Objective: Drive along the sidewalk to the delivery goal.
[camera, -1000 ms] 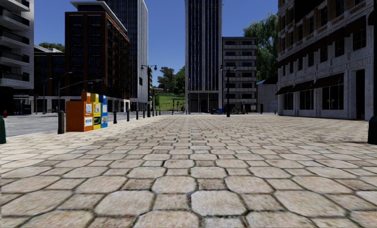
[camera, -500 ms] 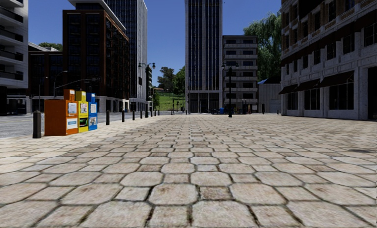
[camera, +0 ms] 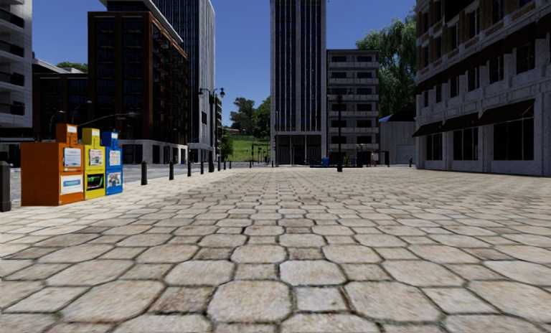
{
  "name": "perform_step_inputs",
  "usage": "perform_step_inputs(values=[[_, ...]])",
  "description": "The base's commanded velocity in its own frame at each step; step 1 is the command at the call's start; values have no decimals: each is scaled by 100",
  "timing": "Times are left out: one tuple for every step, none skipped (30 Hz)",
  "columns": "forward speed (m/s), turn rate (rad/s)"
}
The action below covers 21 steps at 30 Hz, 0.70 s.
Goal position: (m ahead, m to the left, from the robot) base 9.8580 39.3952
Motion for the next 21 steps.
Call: perform_step_inputs(values=[[200, 0], [200, 0], [200, 0], [200, 0], [200, 0], [200, 0], [200, 0], [200, 0], [200, 0], [200, 0], [200, 0], [200, 0], [200, 0], [200, 0], [200, 0], [200, 0], [200, 0], [200, 0], [200, 0], [200, 0], [200, 0]])
